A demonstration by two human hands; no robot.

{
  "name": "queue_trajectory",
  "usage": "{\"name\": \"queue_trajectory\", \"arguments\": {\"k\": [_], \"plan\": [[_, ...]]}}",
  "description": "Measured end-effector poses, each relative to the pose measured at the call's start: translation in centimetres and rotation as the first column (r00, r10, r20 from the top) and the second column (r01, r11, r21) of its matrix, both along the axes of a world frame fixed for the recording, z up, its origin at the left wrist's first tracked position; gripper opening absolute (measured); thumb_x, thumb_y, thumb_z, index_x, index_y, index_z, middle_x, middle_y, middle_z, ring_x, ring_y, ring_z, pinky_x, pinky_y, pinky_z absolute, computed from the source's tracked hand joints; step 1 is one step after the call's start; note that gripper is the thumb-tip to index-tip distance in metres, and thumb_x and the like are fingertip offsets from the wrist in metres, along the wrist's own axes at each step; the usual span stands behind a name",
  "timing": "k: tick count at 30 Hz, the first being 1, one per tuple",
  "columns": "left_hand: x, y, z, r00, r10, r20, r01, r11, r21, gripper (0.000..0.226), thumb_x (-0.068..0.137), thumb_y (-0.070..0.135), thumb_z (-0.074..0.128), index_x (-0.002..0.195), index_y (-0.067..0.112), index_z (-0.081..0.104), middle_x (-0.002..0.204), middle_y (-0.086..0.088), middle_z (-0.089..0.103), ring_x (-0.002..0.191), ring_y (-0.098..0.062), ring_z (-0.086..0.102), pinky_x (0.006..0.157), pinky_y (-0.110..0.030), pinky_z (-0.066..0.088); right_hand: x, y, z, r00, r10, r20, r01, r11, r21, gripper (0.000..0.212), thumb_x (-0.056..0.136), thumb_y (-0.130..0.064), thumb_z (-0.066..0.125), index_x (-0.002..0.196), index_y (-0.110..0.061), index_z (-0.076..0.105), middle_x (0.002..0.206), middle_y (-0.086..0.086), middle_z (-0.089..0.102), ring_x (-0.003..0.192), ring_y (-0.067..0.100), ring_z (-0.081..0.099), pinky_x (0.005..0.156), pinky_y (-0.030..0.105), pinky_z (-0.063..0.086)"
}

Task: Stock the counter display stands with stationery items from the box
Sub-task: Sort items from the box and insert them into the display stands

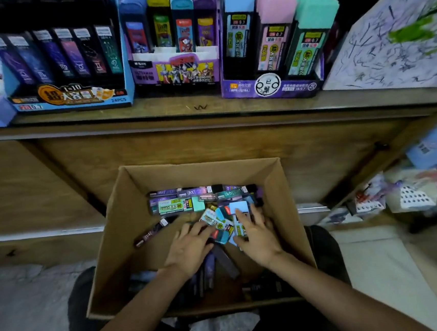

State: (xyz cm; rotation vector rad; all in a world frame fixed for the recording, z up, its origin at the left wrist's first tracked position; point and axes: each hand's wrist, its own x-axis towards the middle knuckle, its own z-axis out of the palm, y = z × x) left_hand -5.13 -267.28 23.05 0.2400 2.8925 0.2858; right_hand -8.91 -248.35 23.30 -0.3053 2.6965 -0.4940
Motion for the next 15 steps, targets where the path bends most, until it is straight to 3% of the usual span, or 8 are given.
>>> {"name": "queue_trajectory", "arguments": {"k": [4,6,8,9,10,12,15], "plan": [[0.3,0.2,-0.2,0.998,0.070,0.007,-0.070,0.997,0.024,0.045,0.092,0.045,0.050,0.133,0.029,0.044,0.132,0.001,0.045,0.121,-0.022,0.036,0.093,-0.034,0.032,0.3,0.2,0.6,0.981,-0.187,0.058,0.195,0.963,-0.186,0.077,0.085,-0.027,0.067,0.147,-0.033,0.022,0.155,0.006,0.001,0.138,0.030,0.019,0.108,0.027,0.021],[0.5,0.1,-0.4,0.984,0.159,0.078,-0.166,0.983,0.084,0.049,0.087,0.049,0.057,0.128,0.024,0.048,0.126,-0.004,0.048,0.117,-0.023,0.038,0.092,-0.033,0.032,0.1,0.2,0.9,0.936,-0.338,0.099,0.351,0.879,-0.323,0.087,0.078,-0.013,0.074,0.147,-0.026,0.023,0.145,0.009,0.016,0.130,0.027,0.027,0.104,0.025,0.029],[0.7,-0.5,-0.5,0.953,0.252,0.166,-0.283,0.938,0.199,0.053,0.083,0.047,0.064,0.125,0.017,0.049,0.124,-0.009,0.048,0.116,-0.024,0.041,0.092,-0.032,0.035,-0.1,0.2,1.4,0.877,-0.431,0.214,0.481,0.760,-0.438,0.085,0.072,-0.003,0.077,0.140,-0.021,0.029,0.133,0.010,0.030,0.117,0.017,0.039,0.084,0.016,0.043],[0.8,-0.8,-0.5,0.934,0.292,0.208,-0.342,0.900,0.272,0.055,0.082,0.044,0.066,0.125,0.015,0.049,0.125,-0.010,0.048,0.116,-0.025,0.044,0.092,-0.032,0.037,-0.1,0.1,1.6,0.859,-0.442,0.258,0.511,0.737,-0.442,0.081,0.070,-0.002,0.078,0.134,-0.019,0.032,0.129,0.011,0.036,0.111,0.014,0.043,0.071,0.015,0.046],[0.8,-0.9,-0.4,0.917,0.324,0.234,-0.390,0.854,0.345,0.055,0.082,0.040,0.069,0.125,0.012,0.049,0.125,-0.011,0.049,0.114,-0.025,0.047,0.092,-0.032,0.040,-0.1,0.0,1.7,0.851,-0.442,0.285,0.525,0.735,-0.428,0.076,0.068,-0.001,0.079,0.129,-0.016,0.035,0.125,0.012,0.042,0.111,0.016,0.046,0.068,0.018,0.047],[0.7,-1.2,0.1,0.892,0.387,0.233,-0.452,0.742,0.496,0.052,0.082,0.031,0.071,0.123,0.008,0.050,0.117,-0.010,0.056,0.104,-0.023,0.055,0.085,-0.028,0.046,-0.1,-0.2,1.8,0.824,-0.432,0.366,0.562,0.700,-0.440,0.067,0.068,0.004,0.077,0.121,-0.009,0.039,0.119,0.014,0.054,0.115,0.023,0.052,0.079,0.026,0.047],[0.0,-1.2,1.3,0.813,0.506,0.290,-0.558,0.533,0.636,0.044,0.080,0.024,0.074,0.113,0.007,0.052,0.084,0.000,0.061,0.067,-0.013,0.059,0.050,-0.011,0.042,-0.3,-0.6,2.3,0.755,-0.419,0.505,0.637,0.650,-0.413,0.045,0.072,0.010,0.072,0.107,-0.005,0.049,0.114,0.016,0.062,0.109,0.026,0.059,0.089,0.036,0.048]]}}
